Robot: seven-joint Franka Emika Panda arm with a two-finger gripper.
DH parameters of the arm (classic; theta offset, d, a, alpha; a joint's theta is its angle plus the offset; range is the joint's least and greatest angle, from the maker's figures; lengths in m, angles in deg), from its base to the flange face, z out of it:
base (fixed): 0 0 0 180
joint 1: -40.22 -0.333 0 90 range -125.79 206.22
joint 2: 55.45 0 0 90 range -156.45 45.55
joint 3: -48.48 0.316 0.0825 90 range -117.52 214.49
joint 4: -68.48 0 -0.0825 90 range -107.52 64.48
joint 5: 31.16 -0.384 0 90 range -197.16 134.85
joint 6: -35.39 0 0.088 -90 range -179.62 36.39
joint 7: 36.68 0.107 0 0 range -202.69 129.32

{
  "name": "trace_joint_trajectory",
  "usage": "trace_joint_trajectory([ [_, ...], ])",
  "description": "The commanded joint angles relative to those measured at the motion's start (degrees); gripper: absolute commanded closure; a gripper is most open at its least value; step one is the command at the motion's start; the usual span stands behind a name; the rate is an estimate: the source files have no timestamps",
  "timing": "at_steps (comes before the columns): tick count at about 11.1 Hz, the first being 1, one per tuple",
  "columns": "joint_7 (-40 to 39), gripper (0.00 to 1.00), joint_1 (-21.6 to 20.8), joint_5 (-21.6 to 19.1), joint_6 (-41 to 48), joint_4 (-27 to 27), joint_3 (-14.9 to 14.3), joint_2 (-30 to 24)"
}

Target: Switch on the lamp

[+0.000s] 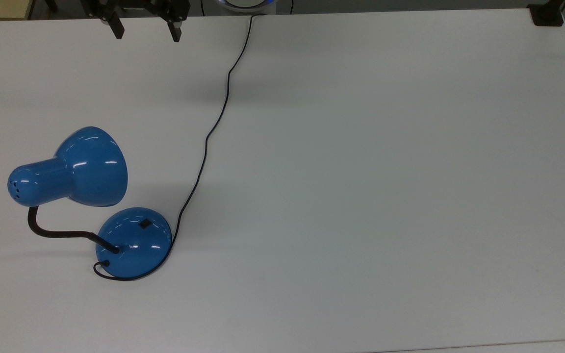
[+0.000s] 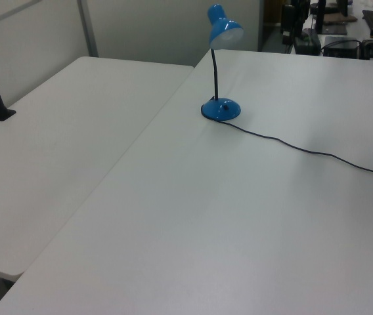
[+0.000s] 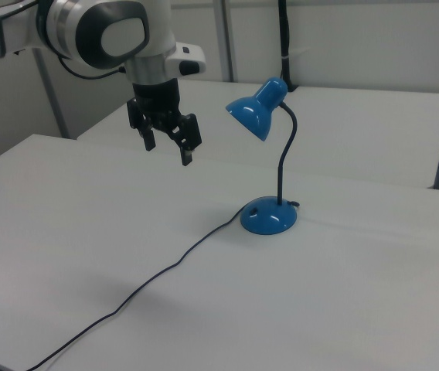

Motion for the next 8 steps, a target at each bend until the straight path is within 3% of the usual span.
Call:
trace_joint_trajectory([
  [1,5.3,0.00,-0.1,1.9,0.1,-1.0,0.1,0.4],
  [8,4.7,0.00,0.3,1.7,1.5,-0.6,-0.1,0.3],
])
